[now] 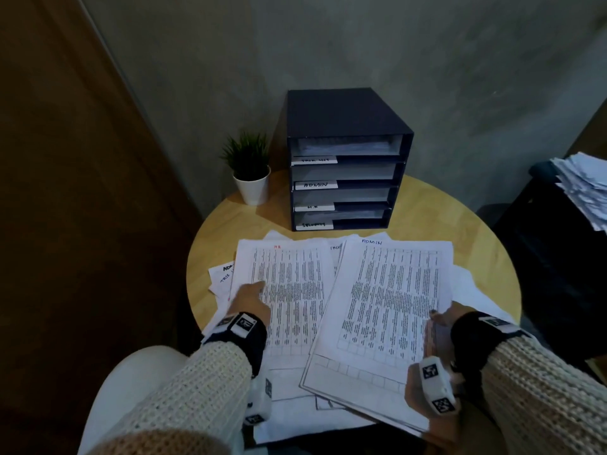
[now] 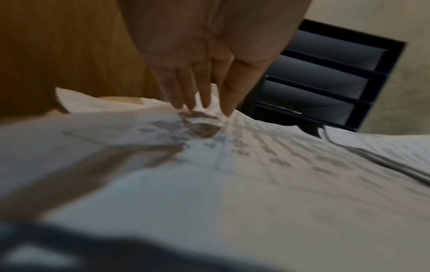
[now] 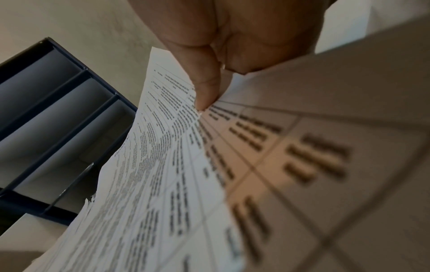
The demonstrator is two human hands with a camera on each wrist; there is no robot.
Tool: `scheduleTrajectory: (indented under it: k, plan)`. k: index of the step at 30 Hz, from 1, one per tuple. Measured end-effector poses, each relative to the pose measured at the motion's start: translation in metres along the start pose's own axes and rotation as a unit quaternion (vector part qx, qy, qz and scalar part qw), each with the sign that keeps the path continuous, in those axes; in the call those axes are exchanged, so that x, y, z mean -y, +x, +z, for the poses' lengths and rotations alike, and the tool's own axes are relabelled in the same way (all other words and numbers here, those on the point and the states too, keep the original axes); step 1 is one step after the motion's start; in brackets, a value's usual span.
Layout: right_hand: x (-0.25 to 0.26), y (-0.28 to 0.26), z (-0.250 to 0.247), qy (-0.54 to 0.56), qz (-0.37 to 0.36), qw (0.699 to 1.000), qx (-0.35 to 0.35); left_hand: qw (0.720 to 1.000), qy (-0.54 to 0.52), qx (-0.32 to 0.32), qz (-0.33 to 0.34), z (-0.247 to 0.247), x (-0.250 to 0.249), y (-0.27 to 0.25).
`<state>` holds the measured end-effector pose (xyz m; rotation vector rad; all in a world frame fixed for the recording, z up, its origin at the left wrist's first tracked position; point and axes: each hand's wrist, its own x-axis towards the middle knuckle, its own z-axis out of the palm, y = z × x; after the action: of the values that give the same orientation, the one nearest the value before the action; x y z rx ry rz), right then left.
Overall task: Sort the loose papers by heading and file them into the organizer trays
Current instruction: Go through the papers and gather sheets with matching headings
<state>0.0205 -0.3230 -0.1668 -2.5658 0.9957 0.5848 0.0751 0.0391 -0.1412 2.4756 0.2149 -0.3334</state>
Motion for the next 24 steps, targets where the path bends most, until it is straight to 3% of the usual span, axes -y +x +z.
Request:
scheduleTrajectory:
  k: [3, 8, 13, 17, 20, 22, 24]
  plan:
    - [0.004, -0.005, -0.002, 0.006, -0.006, 1.000, -0.009, 0.992, 0.044, 0.104, 0.052, 0.010, -0.006, -0.006]
    - [0.005, -0.007, -0.011, 0.011, -0.016, 1.000, -0.003, 0.986, 0.120, 0.117, 0.010, -0.005, -0.008, -0.004]
    - [0.017, -0.025, -0.021, 0.011, -0.053, 0.998, -0.022, 0.985, 0.114, 0.133, 0.005, -0.020, -0.020, -0.008]
    - [0.043, -0.051, -0.028, -0.027, -0.111, 0.993, -0.003, 0.992, -0.068, 0.102, -0.011, -0.012, -0.033, -0.015]
    - [0.065, -0.067, -0.030, -0.022, -0.142, 0.989, 0.027, 0.958, -0.260, 0.118, -0.022, -0.005, -0.037, -0.021]
    - [0.078, -0.078, -0.030, 0.001, -0.142, 0.989, 0.035, 0.956, -0.261, 0.134, -0.010, -0.003, -0.033, -0.022]
    - [0.085, -0.080, -0.026, 0.059, -0.138, 0.988, 0.041, 0.977, -0.183, 0.113, -0.007, -0.003, -0.029, -0.018]
